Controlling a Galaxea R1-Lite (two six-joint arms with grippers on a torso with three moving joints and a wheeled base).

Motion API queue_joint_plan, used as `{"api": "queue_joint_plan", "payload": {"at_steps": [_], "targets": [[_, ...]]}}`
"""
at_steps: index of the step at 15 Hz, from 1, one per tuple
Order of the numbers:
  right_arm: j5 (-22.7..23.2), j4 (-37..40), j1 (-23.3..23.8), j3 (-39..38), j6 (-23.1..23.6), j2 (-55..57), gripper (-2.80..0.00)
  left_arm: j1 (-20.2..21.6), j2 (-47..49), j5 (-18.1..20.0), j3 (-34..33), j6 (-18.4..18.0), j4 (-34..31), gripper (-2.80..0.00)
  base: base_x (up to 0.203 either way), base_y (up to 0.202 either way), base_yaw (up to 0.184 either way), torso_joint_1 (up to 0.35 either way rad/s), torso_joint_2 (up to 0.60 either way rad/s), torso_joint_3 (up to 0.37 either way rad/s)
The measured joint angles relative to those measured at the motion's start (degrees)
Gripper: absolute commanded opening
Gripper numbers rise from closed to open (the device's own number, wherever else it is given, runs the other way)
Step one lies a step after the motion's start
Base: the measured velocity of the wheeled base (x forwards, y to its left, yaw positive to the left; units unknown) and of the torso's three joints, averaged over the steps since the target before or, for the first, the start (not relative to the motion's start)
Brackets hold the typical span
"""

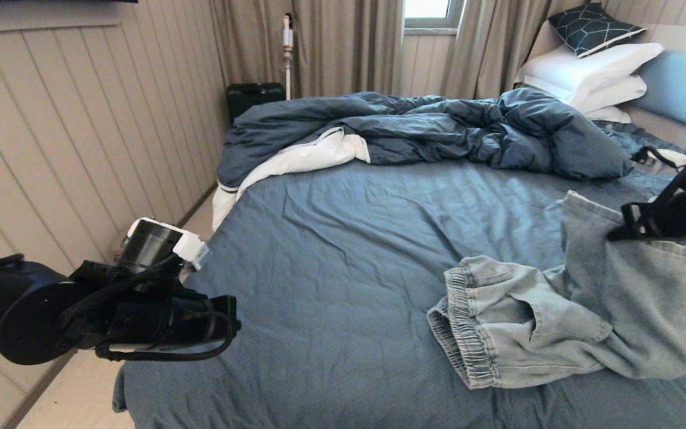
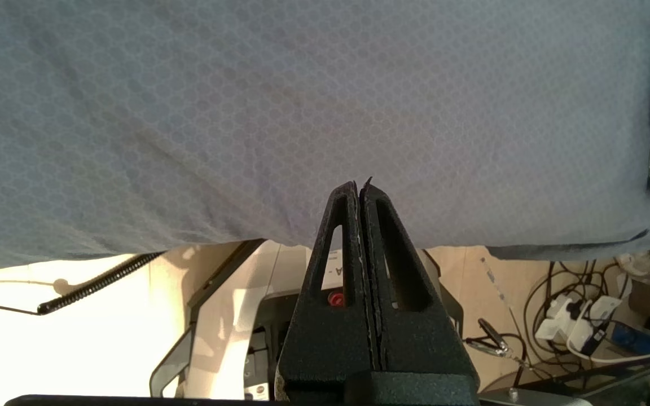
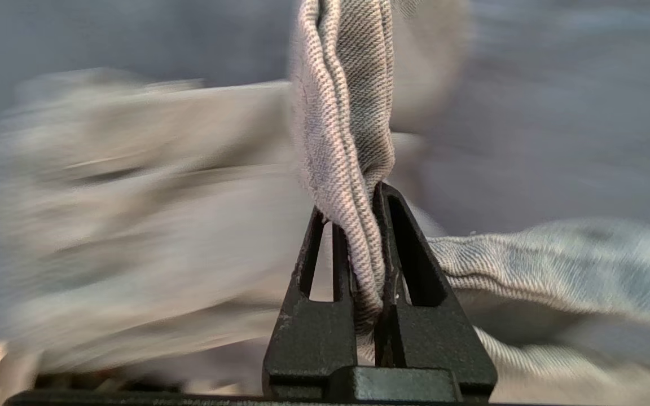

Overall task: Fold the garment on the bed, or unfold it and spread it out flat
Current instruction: Fold the blue shorts

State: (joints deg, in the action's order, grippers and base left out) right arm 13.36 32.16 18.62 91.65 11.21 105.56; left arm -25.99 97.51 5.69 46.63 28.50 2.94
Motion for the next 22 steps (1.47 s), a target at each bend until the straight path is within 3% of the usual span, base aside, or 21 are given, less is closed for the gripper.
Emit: {"api": "queue_joint_plan", "payload": {"at_steps": [5,8,12,17,18,19,22], "targets": [[-1.56,2.27,-23.8,-0.32,-9.46,-1.28,-2.8,-0.02,-0.41,-0.1,-0.13,-0.01,0.01,-2.8,0.0,0.0,0.0,0.0,0.0,0.0],[-4.34,2.11,-33.28,-3.35,-13.36,0.77,-2.8,-0.02,-0.52,-0.18,-0.16,-0.04,0.01,-2.8,0.0,0.0,0.0,0.0,0.0,0.0],[-6.45,1.87,-35.54,-5.0,-13.71,3.65,-2.8,-0.02,-0.88,-0.15,-0.2,-0.02,0.03,-2.8,0.0,0.0,0.0,0.0,0.0,0.0],[-8.37,-2.38,-32.94,-2.96,-16.15,7.76,-2.8,-0.02,-0.87,-0.11,-0.57,-0.04,0.06,-2.8,0.0,0.0,0.0,0.0,0.0,0.0],[-8.57,-2.74,-32.82,-2.44,-17.53,8.56,-0.64,-0.02,-0.79,-0.05,-0.57,-0.03,0.1,-2.8,0.0,0.0,0.0,0.0,0.0,0.0],[-8.97,-2.95,-32.76,-2.18,-18.14,9.17,0.0,-0.05,-0.76,-0.03,-0.57,-0.04,0.11,-2.8,0.0,0.0,0.0,0.0,0.0,0.0],[-8.88,-3.06,-32.65,-2.11,-17.99,9.89,0.0,-0.02,-0.59,0.01,-0.71,-0.04,0.25,-2.8,0.0,0.0,0.0,0.0,0.0,0.0]]}}
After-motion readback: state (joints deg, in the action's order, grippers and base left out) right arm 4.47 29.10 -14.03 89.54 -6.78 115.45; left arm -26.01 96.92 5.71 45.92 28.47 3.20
